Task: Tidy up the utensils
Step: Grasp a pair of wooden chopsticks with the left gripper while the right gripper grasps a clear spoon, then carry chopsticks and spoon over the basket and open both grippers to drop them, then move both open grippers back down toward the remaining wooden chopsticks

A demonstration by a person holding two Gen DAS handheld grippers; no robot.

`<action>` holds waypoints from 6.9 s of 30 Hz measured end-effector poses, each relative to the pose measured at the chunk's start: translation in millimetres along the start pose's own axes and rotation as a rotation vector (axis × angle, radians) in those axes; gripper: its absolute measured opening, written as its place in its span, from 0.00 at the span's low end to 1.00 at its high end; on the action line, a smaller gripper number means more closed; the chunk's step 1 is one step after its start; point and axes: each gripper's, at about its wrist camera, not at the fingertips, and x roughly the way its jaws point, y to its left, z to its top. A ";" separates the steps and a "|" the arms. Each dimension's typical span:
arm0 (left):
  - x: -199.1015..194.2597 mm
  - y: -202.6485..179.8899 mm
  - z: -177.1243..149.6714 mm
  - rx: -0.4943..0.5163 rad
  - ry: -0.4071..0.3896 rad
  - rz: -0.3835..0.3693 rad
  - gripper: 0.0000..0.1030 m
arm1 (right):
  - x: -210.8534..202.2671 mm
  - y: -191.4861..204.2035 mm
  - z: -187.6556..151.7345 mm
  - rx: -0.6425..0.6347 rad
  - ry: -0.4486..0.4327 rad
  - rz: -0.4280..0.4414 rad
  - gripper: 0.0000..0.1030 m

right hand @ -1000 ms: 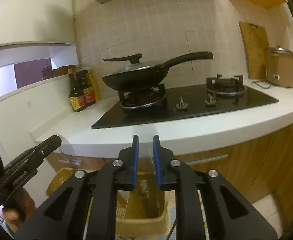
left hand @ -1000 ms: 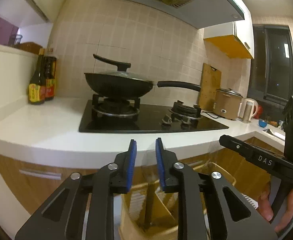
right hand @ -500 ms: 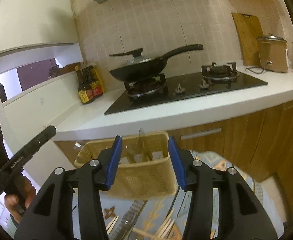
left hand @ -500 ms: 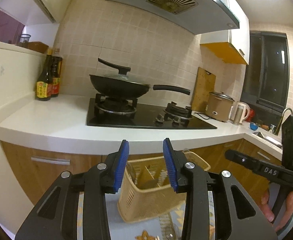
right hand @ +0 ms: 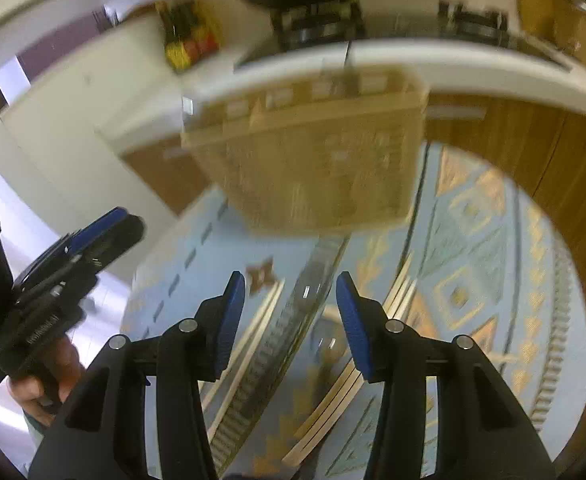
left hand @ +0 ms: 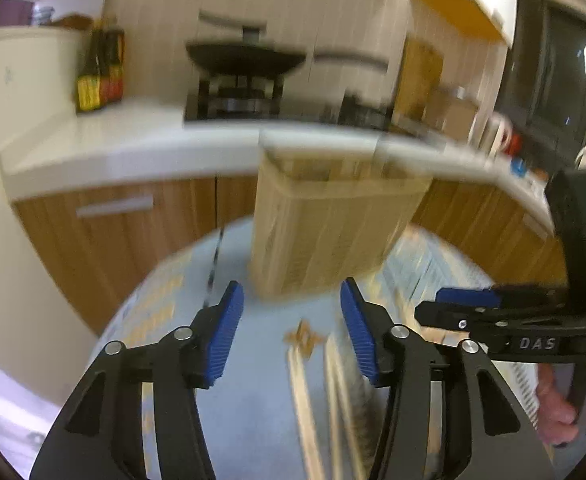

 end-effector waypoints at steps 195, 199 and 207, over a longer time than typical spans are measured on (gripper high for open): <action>21.8 31.2 -68.2 -0.077 0.171 -0.285 0.58 | 60.5 -105.3 23.5 0.538 0.137 -0.492 0.05; 26.5 34.0 -70.8 -0.074 0.194 -0.281 0.58 | 62.8 -121.9 28.5 0.543 0.186 -0.382 0.03; 43.5 19.1 -73.0 -0.031 0.279 -0.265 0.50 | 50.1 -126.5 11.8 0.382 0.221 -0.271 0.03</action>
